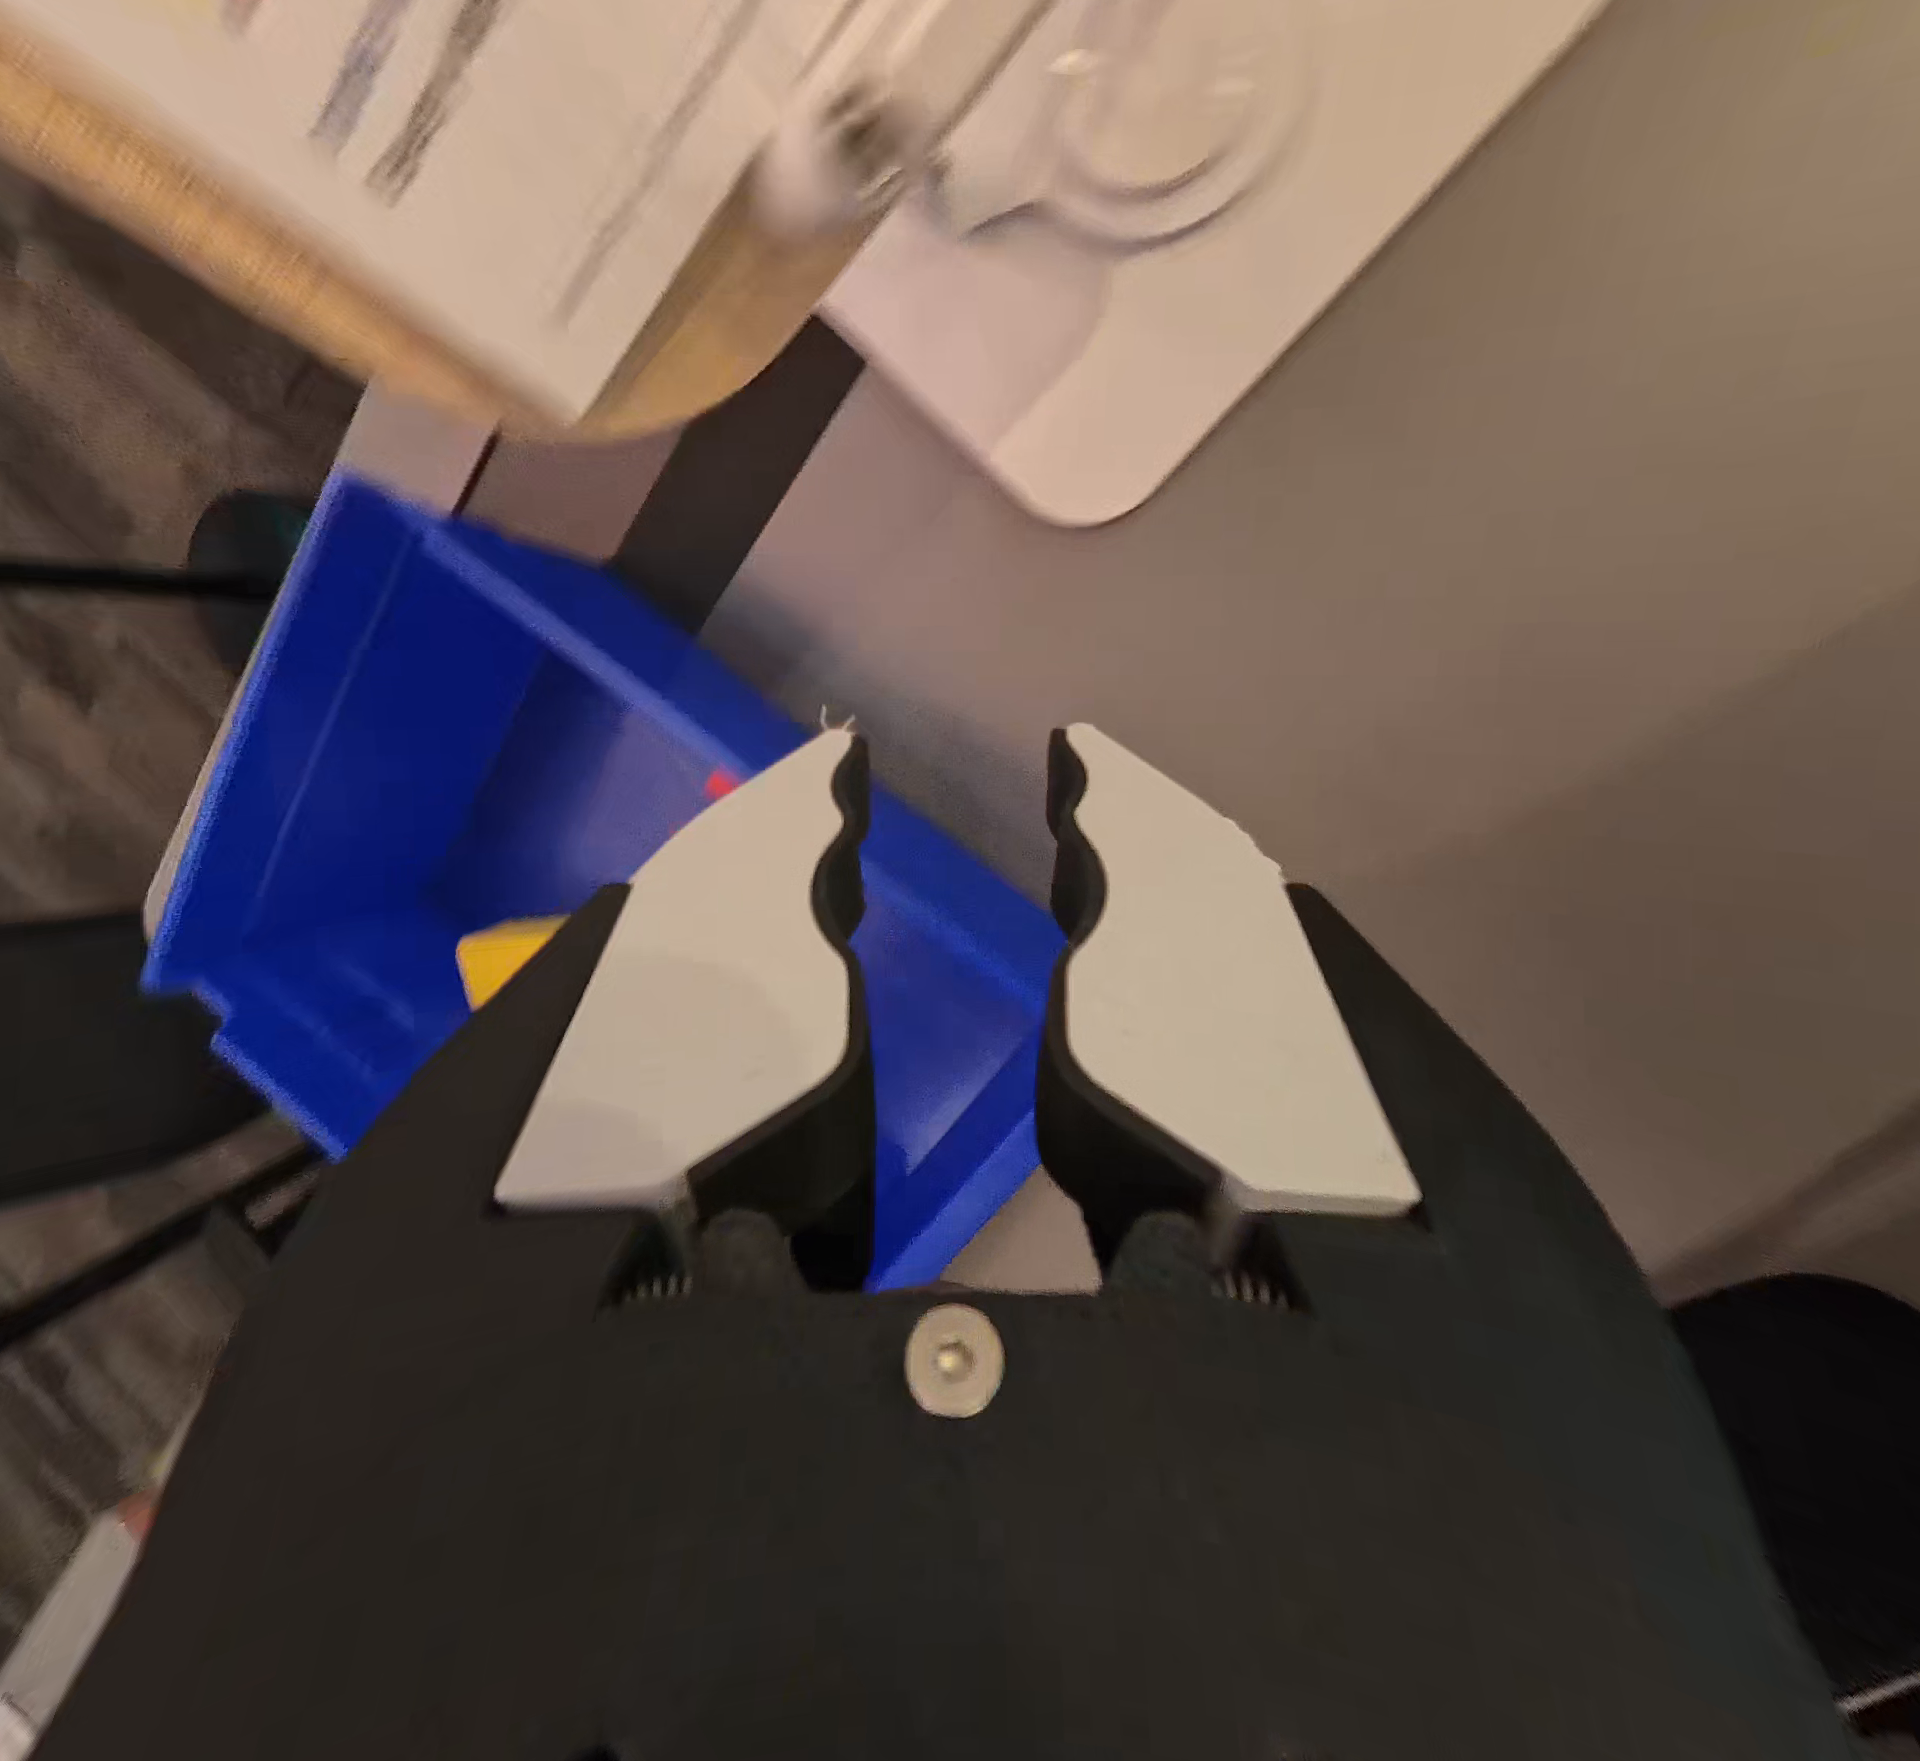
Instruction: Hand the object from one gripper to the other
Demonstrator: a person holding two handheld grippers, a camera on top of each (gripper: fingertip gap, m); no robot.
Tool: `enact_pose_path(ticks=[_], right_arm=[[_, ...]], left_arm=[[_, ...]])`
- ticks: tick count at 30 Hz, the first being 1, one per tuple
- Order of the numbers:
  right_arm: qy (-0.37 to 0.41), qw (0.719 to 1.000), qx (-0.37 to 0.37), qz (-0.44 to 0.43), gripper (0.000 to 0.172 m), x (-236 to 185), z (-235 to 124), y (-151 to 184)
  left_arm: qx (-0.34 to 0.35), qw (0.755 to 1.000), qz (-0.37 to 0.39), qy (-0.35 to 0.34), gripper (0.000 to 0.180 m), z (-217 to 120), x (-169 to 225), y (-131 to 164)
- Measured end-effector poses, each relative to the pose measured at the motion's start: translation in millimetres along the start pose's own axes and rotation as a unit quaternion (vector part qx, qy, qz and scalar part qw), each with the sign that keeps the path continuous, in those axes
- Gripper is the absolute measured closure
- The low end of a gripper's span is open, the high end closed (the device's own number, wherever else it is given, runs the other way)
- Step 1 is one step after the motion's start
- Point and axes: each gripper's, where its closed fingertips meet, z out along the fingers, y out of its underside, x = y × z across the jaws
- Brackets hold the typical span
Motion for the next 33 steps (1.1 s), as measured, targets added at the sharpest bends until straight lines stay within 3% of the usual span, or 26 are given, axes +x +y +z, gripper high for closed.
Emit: enact_pose_path(ticks=[1, 7, 12, 18, 22, 26, 28, 33], right_arm=[[0.001, 1.0, -0.008, 0.003, 0.141, 0.5, -0.1, 1.6], [0.001, 0.997, -0.07, 0.017, 0.141, -0.7, 5.3, 19.1], [-0.002, 0.995, -0.098, 0.027, 0.141, -3.0, 11.9, 29.7], [-0.004, 0.993, -0.117, 0.021, 0.14, -2.7, 12.1, 29.8], [-0.016, 0.992, -0.126, 0.026, 0.138, -3.7, 11.9, 29.3], [-0.025, 0.989, -0.142, 0.03, 0.125, -2.9, 10.6, 30.2], [-0.021, 0.989, -0.145, 0.028, 0.117, -2.7, 7.4, 29.9], [-0.001, 0.994, -0.11, 0.026, 0.115, -5.5, -16.6, 23.7]], left_arm=[[-0.008, 1.0, -0.019, -0.015, 0.146, 1.8, -17.3, 12.2], [-0.064, 0.993, -0.089, -0.052, 0.13, 26.0, -95.2, 81.3], [-0.145, 0.986, -0.059, -0.058, 0.117, 62.1, -135.7, 130.8], [-0.247, 0.968, -0.014, -0.049, 0.096, 109.2, -165.8, 168.6], [-0.312, 0.949, 0.013, -0.036, 0.087, 128.2, -175.3, 185.6], [-0.34, 0.94, -0.015, 0.008, 0.1, 130.9, -175.0, 189.9], [-0.342, 0.94, -0.003, 0.007, 0.108, 131.2, -179.9, 190.4], [-0.323, 0.946, -0.022, 0.013, 0.108, 128.0, -174.2, 189.1]])
